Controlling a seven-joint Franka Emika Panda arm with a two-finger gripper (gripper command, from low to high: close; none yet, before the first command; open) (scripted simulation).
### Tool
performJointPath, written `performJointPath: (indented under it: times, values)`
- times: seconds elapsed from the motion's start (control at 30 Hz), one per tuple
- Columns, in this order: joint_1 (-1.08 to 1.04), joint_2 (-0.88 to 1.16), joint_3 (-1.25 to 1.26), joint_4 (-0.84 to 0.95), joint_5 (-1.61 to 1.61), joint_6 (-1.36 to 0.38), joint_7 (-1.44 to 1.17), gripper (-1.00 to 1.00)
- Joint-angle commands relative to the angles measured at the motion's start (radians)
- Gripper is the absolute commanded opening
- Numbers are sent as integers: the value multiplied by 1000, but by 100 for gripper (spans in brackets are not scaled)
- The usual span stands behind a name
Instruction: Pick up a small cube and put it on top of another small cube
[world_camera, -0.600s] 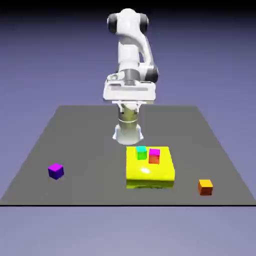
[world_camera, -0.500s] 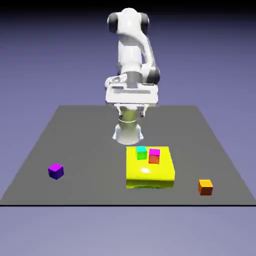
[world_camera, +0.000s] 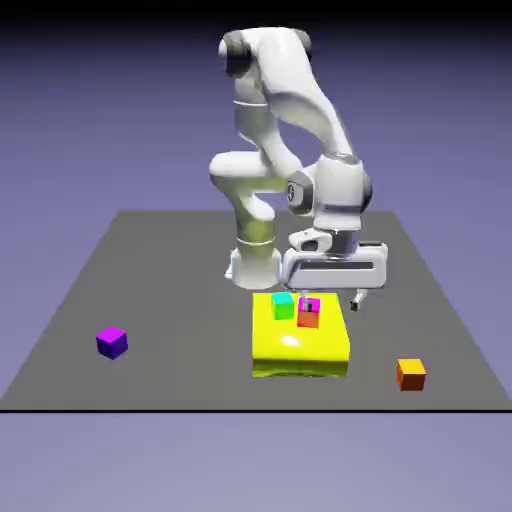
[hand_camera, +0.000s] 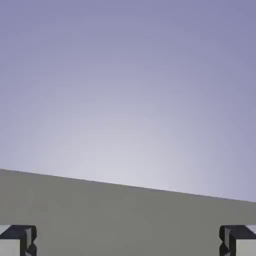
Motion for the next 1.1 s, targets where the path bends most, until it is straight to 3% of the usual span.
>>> performJointPath:
  times: [0.0, 0.7, 0.87, 0.9, 1.07]
  values:
    - [-7, 36, 22, 26, -13, -26, 23, 0]
    - [-121, 797, 486, 575, -281, -568, 496, 0]
    - [-86, 891, 422, 545, -350, -457, 531, 0]
    - [-86, 891, 422, 545, -350, -457, 531, -100]
    - [-138, 781, 447, 561, -241, -562, 501, -100]
